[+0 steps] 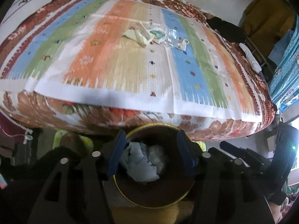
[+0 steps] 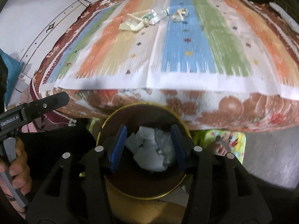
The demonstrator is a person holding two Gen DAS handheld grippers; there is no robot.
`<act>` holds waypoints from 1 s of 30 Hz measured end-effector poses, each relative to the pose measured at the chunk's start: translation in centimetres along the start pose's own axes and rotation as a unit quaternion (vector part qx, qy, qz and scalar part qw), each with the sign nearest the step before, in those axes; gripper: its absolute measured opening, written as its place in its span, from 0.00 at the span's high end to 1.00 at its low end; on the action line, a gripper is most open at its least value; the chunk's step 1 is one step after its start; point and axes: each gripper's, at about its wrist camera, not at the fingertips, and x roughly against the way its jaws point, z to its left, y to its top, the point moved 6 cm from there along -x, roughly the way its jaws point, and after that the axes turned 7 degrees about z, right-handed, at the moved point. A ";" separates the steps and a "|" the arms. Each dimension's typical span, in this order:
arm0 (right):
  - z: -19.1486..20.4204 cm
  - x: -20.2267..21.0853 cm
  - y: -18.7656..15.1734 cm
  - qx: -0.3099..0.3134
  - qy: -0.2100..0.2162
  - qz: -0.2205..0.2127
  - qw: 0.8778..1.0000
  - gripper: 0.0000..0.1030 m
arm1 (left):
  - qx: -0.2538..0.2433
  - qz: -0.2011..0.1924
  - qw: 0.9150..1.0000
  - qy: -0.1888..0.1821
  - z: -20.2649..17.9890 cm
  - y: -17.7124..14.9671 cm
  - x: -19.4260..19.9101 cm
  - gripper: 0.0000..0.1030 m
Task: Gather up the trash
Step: 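Move both tools back over the sheet toward the remaining wrappers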
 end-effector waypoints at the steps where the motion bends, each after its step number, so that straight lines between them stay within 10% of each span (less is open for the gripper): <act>1: 0.1 0.1 0.5 0.008 -0.005 -0.005 1.000 0.50 | 0.003 -0.001 1.000 -0.001 0.2 0.4 0.1 0.42; 30: -0.1 0.7 12.8 0.066 -0.061 -0.073 0.993 0.31 | 0.025 0.000 1.000 0.016 1.9 12.5 -1.8 0.32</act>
